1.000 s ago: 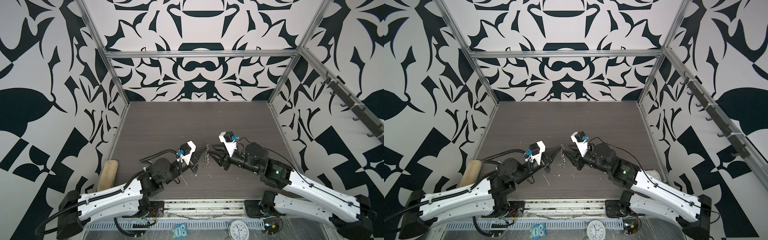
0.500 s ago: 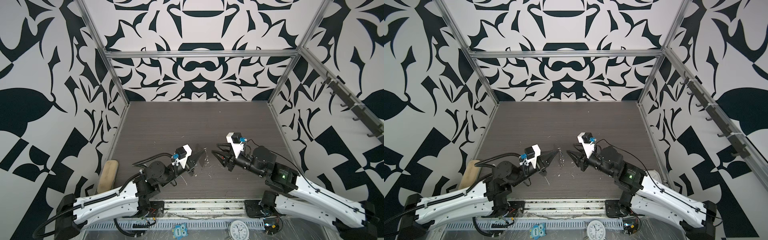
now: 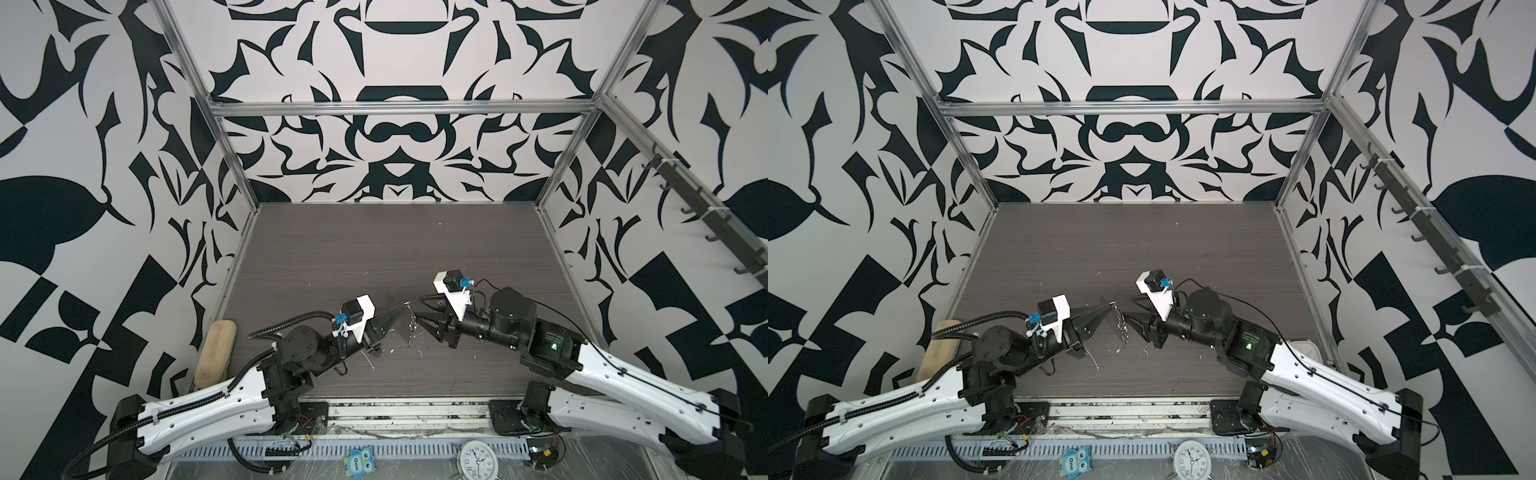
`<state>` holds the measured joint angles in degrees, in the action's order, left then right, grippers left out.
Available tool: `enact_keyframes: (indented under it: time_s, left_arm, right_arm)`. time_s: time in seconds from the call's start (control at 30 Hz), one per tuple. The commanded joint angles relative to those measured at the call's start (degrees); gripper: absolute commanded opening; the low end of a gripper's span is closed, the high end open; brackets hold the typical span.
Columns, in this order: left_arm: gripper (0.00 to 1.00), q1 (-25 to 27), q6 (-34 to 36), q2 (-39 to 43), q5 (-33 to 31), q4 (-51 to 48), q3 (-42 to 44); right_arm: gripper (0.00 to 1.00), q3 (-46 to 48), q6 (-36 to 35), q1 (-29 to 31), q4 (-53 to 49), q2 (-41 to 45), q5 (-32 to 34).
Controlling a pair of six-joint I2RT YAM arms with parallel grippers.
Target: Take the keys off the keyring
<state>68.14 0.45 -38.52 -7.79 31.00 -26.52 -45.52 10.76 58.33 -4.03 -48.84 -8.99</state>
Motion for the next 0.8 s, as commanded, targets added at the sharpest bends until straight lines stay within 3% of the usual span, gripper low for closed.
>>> enact_keyframes:
  time_s: [0.0,0.3,0.77]
  left_arm:
    - [0.00,0.1,-0.4,0.3,0.5,1.5,0.7]
    - [0.00,0.2,-0.5,0.7,0.8,0.8,0.8]
    - [0.00,0.1,-0.4,3.0,1.9,-2.1,0.3]
  right_arm:
    - [0.49,-3.8,-2.5,1.9,2.2,-0.6,0.2]
    - [0.45,-5.5,-6.8,6.4,-0.8,-0.2,8.0]
    - [0.41,-8.7,-8.8,6.5,-3.4,4.4,9.0]
